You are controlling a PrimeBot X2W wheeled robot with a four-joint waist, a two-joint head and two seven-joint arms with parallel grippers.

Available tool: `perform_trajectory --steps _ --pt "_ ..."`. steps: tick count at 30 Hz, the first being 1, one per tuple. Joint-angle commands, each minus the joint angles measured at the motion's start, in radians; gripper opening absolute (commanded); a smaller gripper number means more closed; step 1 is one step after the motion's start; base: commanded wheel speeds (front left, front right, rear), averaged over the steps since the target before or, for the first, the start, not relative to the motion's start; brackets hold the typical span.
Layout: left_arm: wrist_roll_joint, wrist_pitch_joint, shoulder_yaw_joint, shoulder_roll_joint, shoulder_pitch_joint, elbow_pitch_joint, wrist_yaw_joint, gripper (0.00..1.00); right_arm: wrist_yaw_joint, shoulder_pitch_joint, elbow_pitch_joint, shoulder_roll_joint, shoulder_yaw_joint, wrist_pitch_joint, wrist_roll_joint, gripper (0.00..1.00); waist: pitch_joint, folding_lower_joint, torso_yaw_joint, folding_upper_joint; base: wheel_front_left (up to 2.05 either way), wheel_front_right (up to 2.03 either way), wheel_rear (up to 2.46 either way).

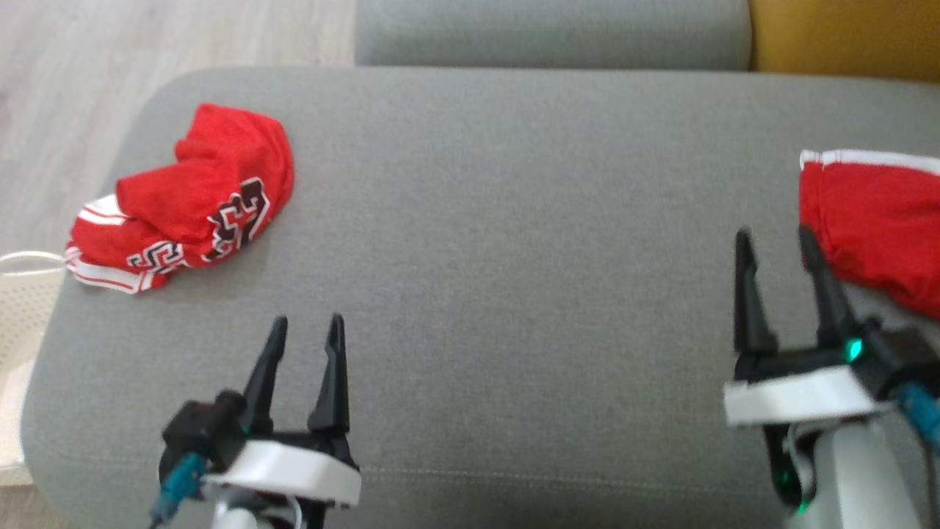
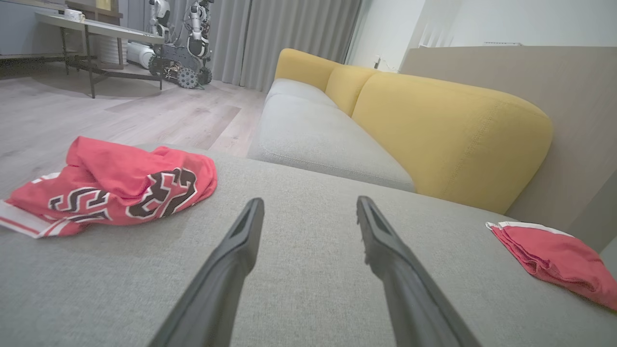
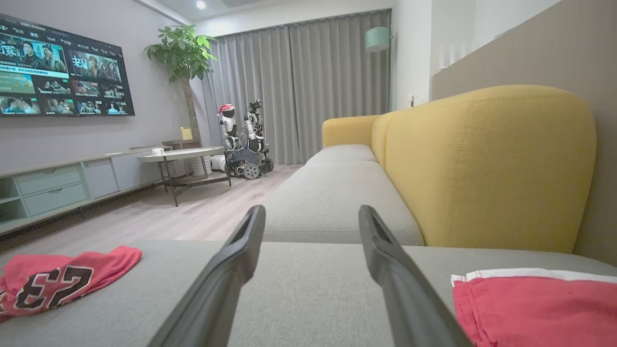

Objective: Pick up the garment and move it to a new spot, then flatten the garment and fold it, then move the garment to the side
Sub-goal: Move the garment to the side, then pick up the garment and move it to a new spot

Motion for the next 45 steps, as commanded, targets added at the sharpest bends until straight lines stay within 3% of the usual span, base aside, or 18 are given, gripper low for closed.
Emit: perform_trajectory --steps 1,9,45 --pt "0.009 -0.005 0.021 0.001 -0.013 -0.024 -0.002 1.0 0.006 0.012 -0.051 0.009 0.039 -0.013 -0.025 1.0 -0.034 0.0001 0.02 -0.0001 0.0 0.0 0.0" --pt "0.025 -0.005 0.034 0.001 0.042 -0.023 -0.004 1.0 0.006 0.134 -0.112 0.01 0.012 -0.02 0.022 1.0 -0.066 0.0001 0.03 -0.0001 0.0 0.0 0.0" --pt "0.034 -0.005 0.05 0.001 0.037 -0.074 -0.02 1.0 0.006 0.149 -0.115 0.01 0.012 -0.021 0.056 1.0 -0.052 0.0001 0.038 -0.0001 0.0 0.0 0.0"
